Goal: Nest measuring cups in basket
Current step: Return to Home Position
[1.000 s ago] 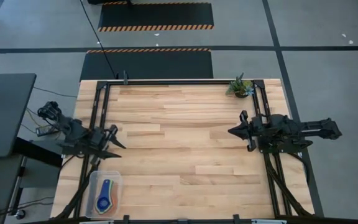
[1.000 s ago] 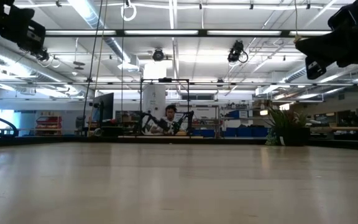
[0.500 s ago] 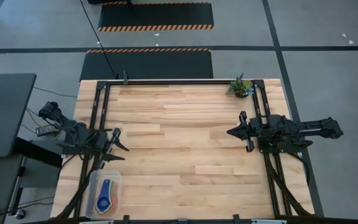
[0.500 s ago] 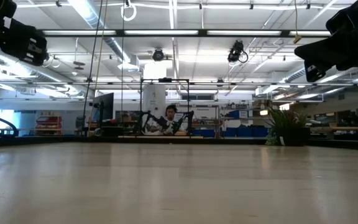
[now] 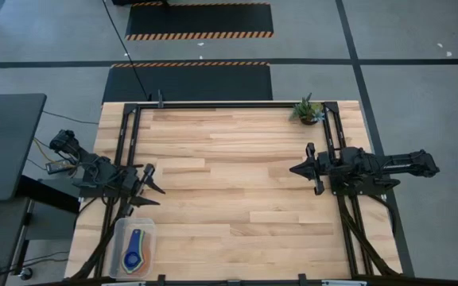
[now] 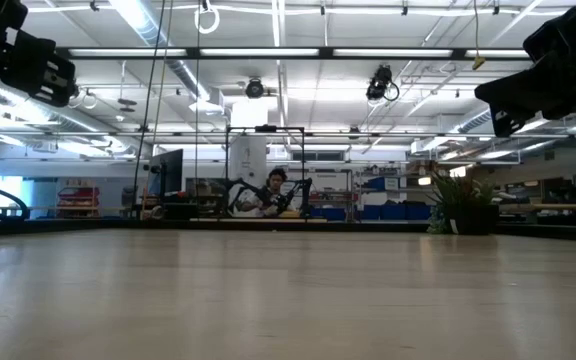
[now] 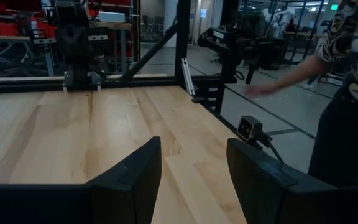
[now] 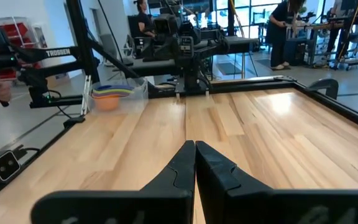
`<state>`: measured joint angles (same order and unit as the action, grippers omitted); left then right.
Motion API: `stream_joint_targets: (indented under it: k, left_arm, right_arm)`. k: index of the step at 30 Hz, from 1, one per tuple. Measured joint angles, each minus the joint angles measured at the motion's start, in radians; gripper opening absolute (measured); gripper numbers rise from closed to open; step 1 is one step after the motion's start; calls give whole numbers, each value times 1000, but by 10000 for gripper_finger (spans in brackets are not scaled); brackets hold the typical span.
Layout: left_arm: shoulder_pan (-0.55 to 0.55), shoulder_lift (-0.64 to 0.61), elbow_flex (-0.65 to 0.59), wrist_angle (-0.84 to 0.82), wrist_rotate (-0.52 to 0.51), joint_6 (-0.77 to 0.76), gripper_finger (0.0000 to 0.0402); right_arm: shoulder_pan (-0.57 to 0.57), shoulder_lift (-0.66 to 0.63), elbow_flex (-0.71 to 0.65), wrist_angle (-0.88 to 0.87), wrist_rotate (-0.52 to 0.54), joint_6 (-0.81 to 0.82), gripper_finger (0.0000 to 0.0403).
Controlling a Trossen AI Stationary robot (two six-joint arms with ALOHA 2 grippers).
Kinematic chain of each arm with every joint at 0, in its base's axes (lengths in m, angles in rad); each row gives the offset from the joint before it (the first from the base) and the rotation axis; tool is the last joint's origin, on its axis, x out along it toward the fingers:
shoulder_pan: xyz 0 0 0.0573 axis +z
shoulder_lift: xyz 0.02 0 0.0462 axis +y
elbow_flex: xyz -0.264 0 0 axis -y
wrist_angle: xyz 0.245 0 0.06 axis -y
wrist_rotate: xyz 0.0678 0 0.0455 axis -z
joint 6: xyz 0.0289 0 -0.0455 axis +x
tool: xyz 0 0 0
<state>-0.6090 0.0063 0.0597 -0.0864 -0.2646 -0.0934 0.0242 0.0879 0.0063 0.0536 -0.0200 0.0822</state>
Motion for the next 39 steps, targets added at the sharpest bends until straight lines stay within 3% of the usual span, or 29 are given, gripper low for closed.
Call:
stream_joint_targets:
  k: [39]
  left_arm:
    - [0,0,-2,22,-1,-8,188]
  right_arm:
    - [0,0,0,4,0,0,17]
